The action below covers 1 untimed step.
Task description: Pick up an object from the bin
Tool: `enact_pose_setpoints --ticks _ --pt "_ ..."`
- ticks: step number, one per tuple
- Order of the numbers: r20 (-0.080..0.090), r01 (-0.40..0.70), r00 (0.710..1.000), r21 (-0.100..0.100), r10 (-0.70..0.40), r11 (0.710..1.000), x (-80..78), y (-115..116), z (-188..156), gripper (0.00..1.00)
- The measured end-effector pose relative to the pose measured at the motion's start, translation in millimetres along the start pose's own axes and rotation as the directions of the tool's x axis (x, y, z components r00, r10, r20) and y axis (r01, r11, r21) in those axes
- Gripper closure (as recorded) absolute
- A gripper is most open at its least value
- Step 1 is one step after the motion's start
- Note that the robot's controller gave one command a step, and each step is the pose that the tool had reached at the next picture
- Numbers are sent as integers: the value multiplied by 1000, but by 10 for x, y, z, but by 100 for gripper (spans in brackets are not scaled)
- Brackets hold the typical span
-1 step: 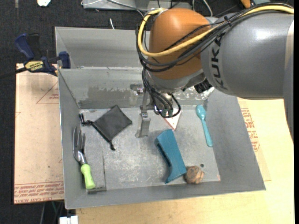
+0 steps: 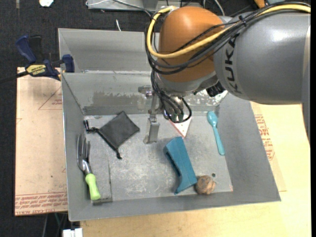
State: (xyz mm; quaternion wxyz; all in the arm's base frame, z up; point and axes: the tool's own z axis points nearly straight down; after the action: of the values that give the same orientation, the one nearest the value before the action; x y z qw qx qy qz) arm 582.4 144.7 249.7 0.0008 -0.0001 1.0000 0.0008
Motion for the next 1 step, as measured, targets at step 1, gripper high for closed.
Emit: enact_pose_setpoints --ticks 1 --pt "5 81 997 0 -81 997 -137 20 609 0"
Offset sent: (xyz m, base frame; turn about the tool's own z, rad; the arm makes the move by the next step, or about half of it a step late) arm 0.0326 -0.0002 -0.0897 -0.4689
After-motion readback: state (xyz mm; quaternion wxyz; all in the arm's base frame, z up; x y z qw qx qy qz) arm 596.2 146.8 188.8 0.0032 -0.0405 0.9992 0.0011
